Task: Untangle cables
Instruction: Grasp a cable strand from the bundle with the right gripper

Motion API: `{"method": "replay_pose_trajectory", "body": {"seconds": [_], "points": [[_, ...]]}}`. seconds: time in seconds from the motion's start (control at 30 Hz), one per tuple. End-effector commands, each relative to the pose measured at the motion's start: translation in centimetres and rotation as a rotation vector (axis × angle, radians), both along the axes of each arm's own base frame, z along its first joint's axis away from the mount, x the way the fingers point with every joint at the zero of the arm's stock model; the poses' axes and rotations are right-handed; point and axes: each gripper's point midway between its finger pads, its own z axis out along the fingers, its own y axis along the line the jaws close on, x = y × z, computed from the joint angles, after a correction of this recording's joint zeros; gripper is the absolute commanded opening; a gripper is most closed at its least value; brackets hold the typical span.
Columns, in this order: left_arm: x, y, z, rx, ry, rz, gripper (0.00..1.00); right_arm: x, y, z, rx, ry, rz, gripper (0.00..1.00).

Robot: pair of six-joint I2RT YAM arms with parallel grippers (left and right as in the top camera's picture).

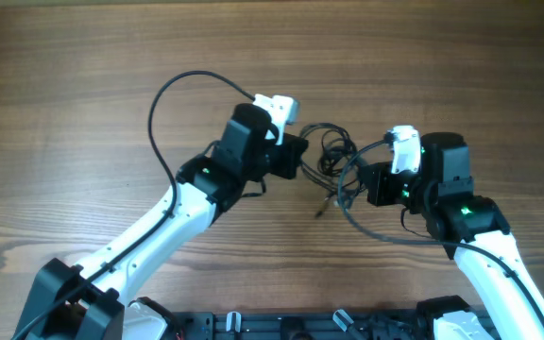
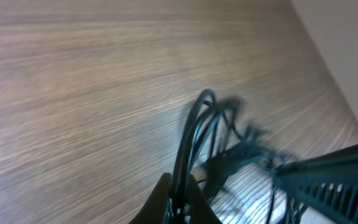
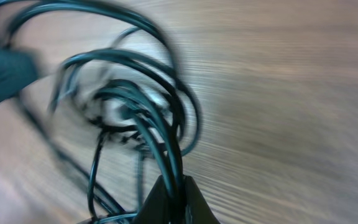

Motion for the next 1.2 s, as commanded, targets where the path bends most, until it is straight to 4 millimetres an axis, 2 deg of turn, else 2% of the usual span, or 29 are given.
{"method": "replay_pose_trajectory", "body": {"seconds": [0.0,0.07,0.13,0.17,0.23,0.3,0.33,0.37,0.4,0.5,0.67,0.7,0.8,0.87,0.97,1.17], "points": [[1.8,3.6,1.2,0.004,-0.005,0.105,0.04,1.3,-4.8,-0.7,-0.066,0.061,-0.395,0.04],[2.2,4.8,1.5,0.006,-0.001,0.136,0.04,1.2,-4.8,-0.7,-0.065,0.065,-0.397,0.04],[2.4,5.5,1.7,0.004,-0.003,0.154,0.04,1.3,-3.7,-0.3,-0.016,0.062,-0.354,0.04],[2.4,5.5,1.7,0.002,-0.003,0.151,0.04,1.4,-2.2,0.3,0.027,0.038,-0.258,0.04],[2.0,4.9,1.8,-0.016,0.008,0.122,0.04,1.0,2.2,2.9,0.16,-0.061,0.036,0.04],[1.5,4.4,1.9,-0.034,0.017,0.092,0.08,-0.9,6.4,6.9,0.342,-0.197,0.362,0.04],[1.3,4.1,2.0,-0.043,0.02,0.077,0.26,-1.6,7.4,8.2,0.399,-0.233,0.441,0.04],[1.2,3.8,2.1,-0.05,0.022,0.065,0.49,-2.1,7.8,9.0,0.435,-0.251,0.484,0.04],[1.0,3.6,2.2,-0.061,0.024,0.05,0.55,-2.5,8.2,9.7,0.463,-0.266,0.521,0.04],[0.4,3.0,2.5,-0.087,0.037,0.012,0.57,-2.7,8.3,9.9,0.477,-0.271,0.537,0.04],[-0.9,1.5,3.4,-0.154,0.053,-0.093,0.72,-2.7,8.3,9.9,0.477,-0.269,0.536,0.04],[-1.6,1.0,3.7,-0.181,0.066,-0.137,0.77,-1.9,7.9,9.4,0.448,-0.255,0.476,0.04],[-2.7,0.4,4.2,-0.2,0.044,-0.232,0.78,0.7,5.7,7.2,0.354,-0.177,0.232,0.04],[-2.5,0.5,4.2,-0.192,0.024,-0.237,0.81,1.5,4.5,6.1,0.299,-0.152,0.138,0.04],[-0.9,1.8,3.7,-0.148,0.002,-0.154,0.86,1.5,4.5,6.1,0.298,-0.153,0.141,0.04],[1.3,4.1,3.1,-0.091,-0.024,-0.03,0.85,1.3,4.6,6.1,0.306,-0.151,0.15,0.04]]}}
